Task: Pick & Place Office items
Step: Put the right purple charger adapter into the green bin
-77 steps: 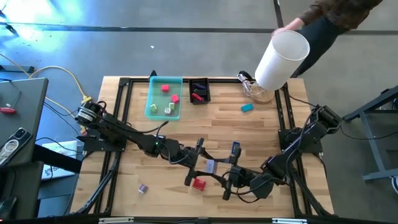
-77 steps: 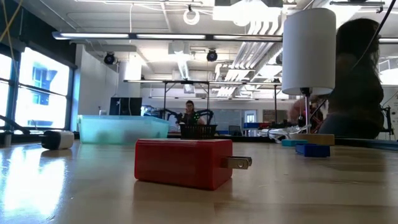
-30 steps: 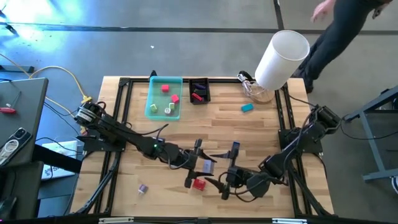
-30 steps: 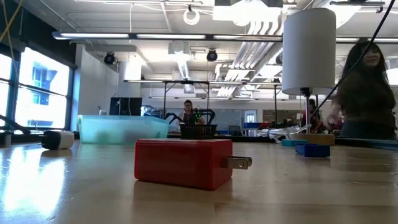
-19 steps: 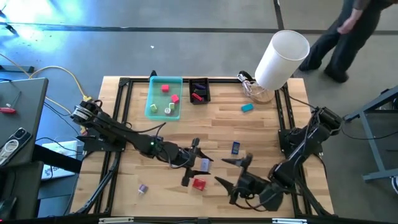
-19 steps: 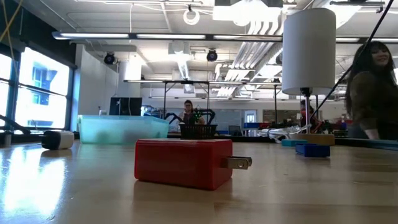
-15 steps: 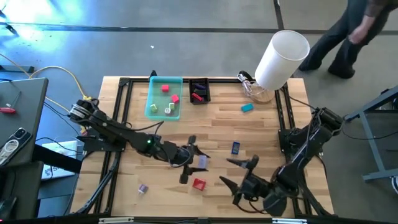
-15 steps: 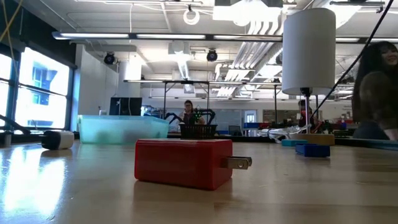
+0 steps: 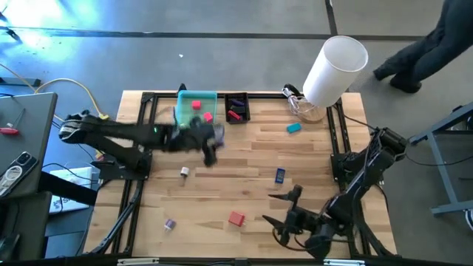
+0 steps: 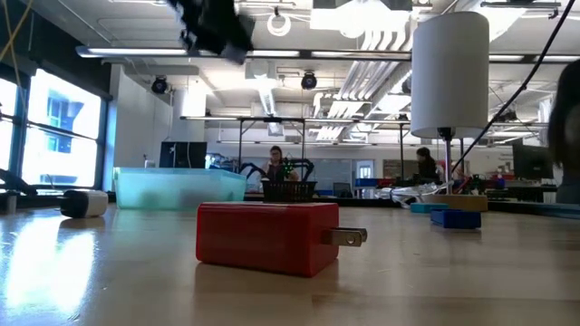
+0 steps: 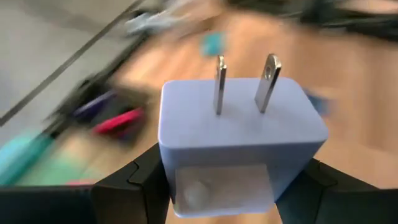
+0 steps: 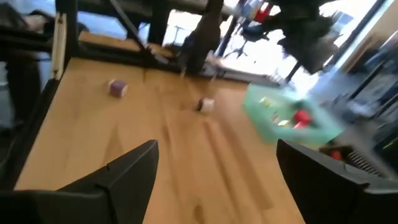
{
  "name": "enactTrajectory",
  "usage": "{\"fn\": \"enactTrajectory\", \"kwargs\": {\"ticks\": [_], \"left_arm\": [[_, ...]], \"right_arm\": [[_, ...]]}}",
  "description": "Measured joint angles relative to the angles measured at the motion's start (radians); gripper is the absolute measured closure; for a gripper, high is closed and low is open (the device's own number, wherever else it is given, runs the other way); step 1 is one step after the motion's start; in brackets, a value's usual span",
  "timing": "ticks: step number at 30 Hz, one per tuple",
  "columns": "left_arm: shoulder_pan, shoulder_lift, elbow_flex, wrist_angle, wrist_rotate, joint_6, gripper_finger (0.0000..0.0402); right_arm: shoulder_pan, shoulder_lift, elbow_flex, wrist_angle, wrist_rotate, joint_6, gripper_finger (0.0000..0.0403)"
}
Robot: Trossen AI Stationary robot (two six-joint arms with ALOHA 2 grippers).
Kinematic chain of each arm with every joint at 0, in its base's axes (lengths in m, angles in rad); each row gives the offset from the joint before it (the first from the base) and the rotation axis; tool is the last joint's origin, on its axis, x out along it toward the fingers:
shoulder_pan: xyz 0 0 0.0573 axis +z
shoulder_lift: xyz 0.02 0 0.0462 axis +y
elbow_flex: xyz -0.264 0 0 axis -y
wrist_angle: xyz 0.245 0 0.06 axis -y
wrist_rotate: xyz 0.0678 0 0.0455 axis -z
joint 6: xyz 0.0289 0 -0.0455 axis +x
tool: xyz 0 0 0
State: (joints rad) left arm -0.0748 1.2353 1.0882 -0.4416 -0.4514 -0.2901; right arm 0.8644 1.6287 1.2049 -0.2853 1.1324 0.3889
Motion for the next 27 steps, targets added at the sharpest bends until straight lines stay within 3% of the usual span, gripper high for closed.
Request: {"fn": "enactTrajectory", "kwargs": {"ticks": [3, 7, 14, 17, 21, 27], "left_arm": [[0.167, -0.022, 0.0, -0.181, 0.005, -0.067, 0.0197], [0.378, -0.01, -0.008, -0.317, 0.086, -0.101, 0.0197], [0.732, 0.068, -0.013, -0.277, 0.363, -0.066, 0.0197], [0.85, 0.119, -0.013, -0.28, 0.426, -0.066, 0.0197], [0.918, 0.187, -0.013, -0.298, 0.442, -0.063, 0.0197], [0.914, 0.296, -0.013, -0.297, 0.457, -0.043, 0.0184]], "right_arm": [[-0.046, 0.0, -0.004, -0.006, -0.108, 0.034, 0.0089], [-0.109, 0.0, -0.027, -0.005, -0.229, 0.063, 0.0089], [-0.216, 0.0, -0.081, 0.039, -0.32, 0.074, 0.0089], [-0.255, 0.0, -0.088, 0.051, -0.384, 0.089, 0.0089], [-0.287, 0.0, -0.09, 0.064, -0.447, 0.087, 0.0089], [-0.305, -0.001, -0.09, 0.073, -0.483, 0.086, 0.0089]]}}
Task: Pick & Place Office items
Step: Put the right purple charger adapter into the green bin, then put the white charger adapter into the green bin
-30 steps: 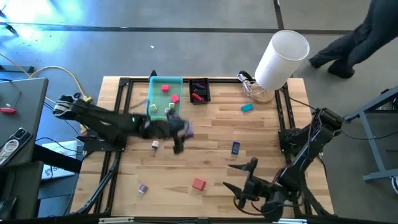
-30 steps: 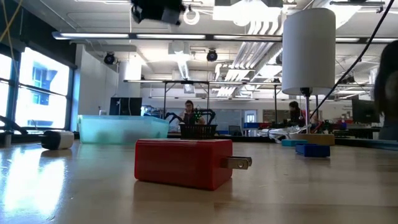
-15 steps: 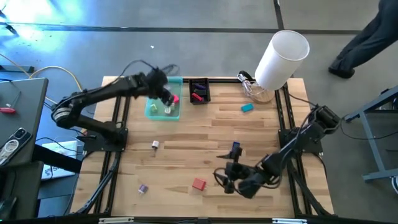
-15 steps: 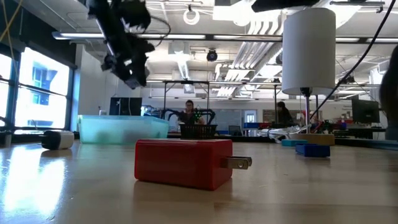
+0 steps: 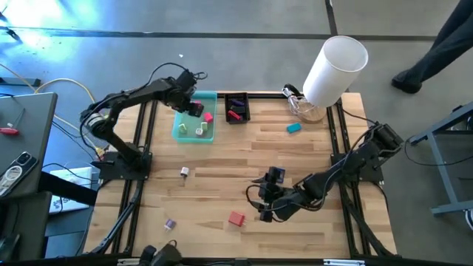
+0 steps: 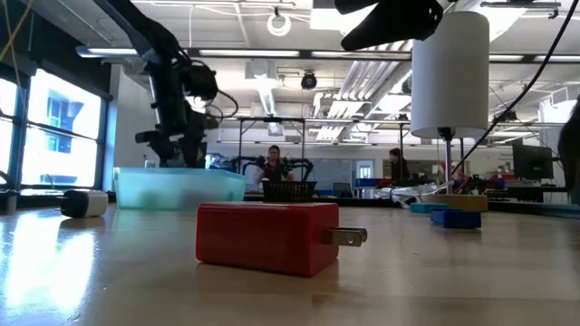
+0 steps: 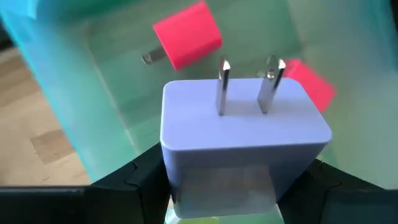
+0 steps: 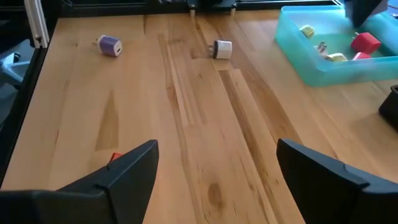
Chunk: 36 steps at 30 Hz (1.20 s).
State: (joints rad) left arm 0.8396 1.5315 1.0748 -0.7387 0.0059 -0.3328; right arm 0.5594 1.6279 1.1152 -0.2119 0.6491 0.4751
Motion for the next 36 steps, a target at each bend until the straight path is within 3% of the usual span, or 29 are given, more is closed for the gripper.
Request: {"fn": "enactTrajectory", "kwargs": {"ticks": [4, 12, 22, 29, 36], "left_arm": [[-0.007, 0.055, 0.0, 0.003, -0.006, 0.002, 0.016], [-0.005, 0.086, 0.002, 0.008, -0.081, -0.023, 0.0153], [-0.051, -0.061, 0.004, -0.064, -0.083, -0.019, 0.0151], [-0.21, -0.19, 0.004, -0.216, -0.133, -0.042, 0.015], [-0.485, -0.268, 0.004, -0.386, -0.139, -0.208, 0.015]], "right_arm": [[0.002, 0.0, 0.0, 0.0, 0.0, 0.0, 0.0089], [0.003, 0.0, 0.0, -0.001, -0.005, -0.006, 0.0089], [0.003, 0.0, 0.0, -0.002, -0.005, -0.008, 0.0089], [0.003, 0.0, 0.0, -0.004, -0.007, -0.008, 0.0089], [0.003, 0.0, 0.0, -0.004, -0.05, -0.009, 0.0089]]}}
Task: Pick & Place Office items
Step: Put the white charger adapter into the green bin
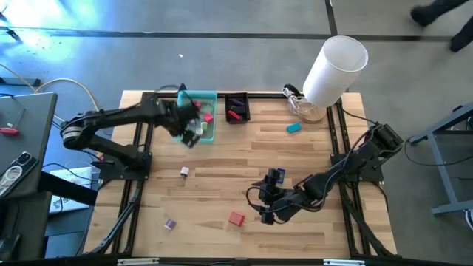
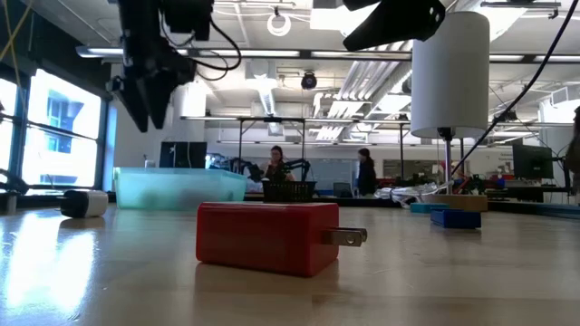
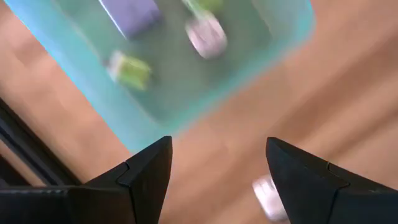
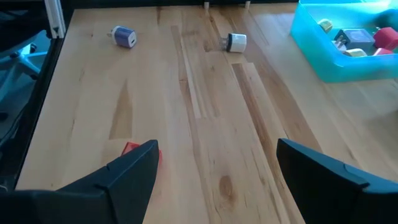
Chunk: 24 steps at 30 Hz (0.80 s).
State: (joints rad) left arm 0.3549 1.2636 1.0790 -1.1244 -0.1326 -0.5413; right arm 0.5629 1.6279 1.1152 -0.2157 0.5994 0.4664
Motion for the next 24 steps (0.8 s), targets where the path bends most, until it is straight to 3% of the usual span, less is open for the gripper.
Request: {"fn": "enactTrajectory", "kwargs": {"ticks": [7, 13, 20, 24], "left_arm": [[-0.348, 0.002, 0.0, -0.06, 0.037, -0.299, 0.015], [-0.56, 0.031, -0.001, -0.065, 0.028, -0.54, 0.015], [-0.585, 0.12, -0.003, -0.08, 0.128, -0.7, 0.015], [-0.562, 0.186, -0.003, -0.078, 0.132, -0.656, 0.015]], "right_arm": [[0.0, 0.0, 0.0, 0.001, -0.002, 0.0, 0.0089], [0.0, 0.0, 0.0, 0.004, -0.001, 0.0, 0.0089], [0.0, 0.0, 0.0, 0.012, -0.002, 0.0, 0.0089], [0.0, 0.0, 0.0, 0.013, -0.024, 0.005, 0.0089]]}}
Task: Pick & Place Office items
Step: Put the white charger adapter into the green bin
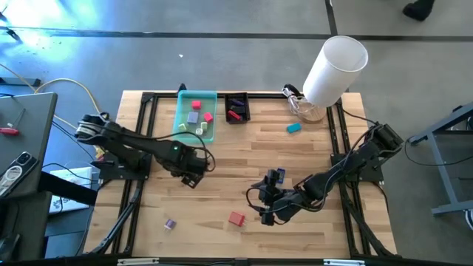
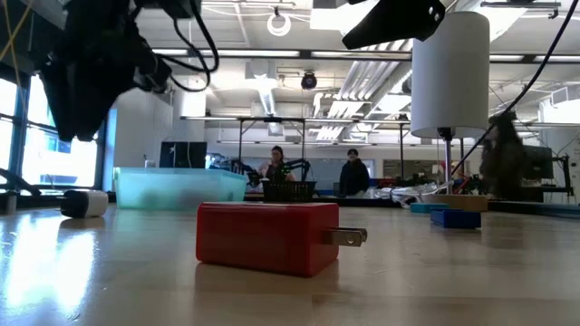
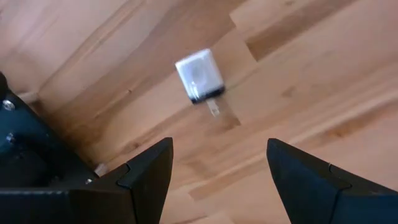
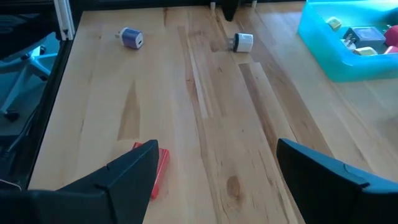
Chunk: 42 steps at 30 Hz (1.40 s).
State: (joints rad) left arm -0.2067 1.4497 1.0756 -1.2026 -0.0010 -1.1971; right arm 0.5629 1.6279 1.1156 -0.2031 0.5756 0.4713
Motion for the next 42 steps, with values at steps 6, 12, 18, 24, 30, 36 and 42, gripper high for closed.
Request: {"fn": "enactTrajectory", "kwargs": {"ticks": [6, 12, 18, 24, 30, 36, 42], "left_arm": [[0.054, 0.074, 0.0, 0.003, -0.005, 0.079, 0.015], [0.122, 0.105, -0.033, 0.023, 0.01, 0.192, 0.016], [0.158, 0.105, -0.093, 0.086, 0.01, 0.202, 0.0196], [0.148, 0.105, -0.121, 0.153, 0.029, 0.217, 0.0208], [0.131, 0.105, -0.123, 0.168, 0.001, 0.184, 0.0209], [0.132, 0.105, -0.124, 0.168, 0.003, 0.126, 0.0209], [0.132, 0.105, -0.166, 0.183, 0.01, 0.075, 0.0209]], "right_arm": [[0.0, 0.0, 0.0, 0.0, -0.002, -0.004, 0.0089], [0.0, 0.0, 0.0, -0.002, -0.003, -0.005, 0.0089], [0.0, -0.001, -0.017, 0.006, -0.007, -0.005, 0.0089], [0.0, -0.001, -0.056, 0.034, -0.008, 0.002, 0.0089], [0.0, -0.001, -0.064, 0.061, -0.007, 0.002, 0.0089], [0.0, -0.001, -0.065, 0.077, -0.007, -0.003, 0.0089], [0.0, -0.001, -0.065, 0.081, -0.01, -0.004, 0.0089]]}}
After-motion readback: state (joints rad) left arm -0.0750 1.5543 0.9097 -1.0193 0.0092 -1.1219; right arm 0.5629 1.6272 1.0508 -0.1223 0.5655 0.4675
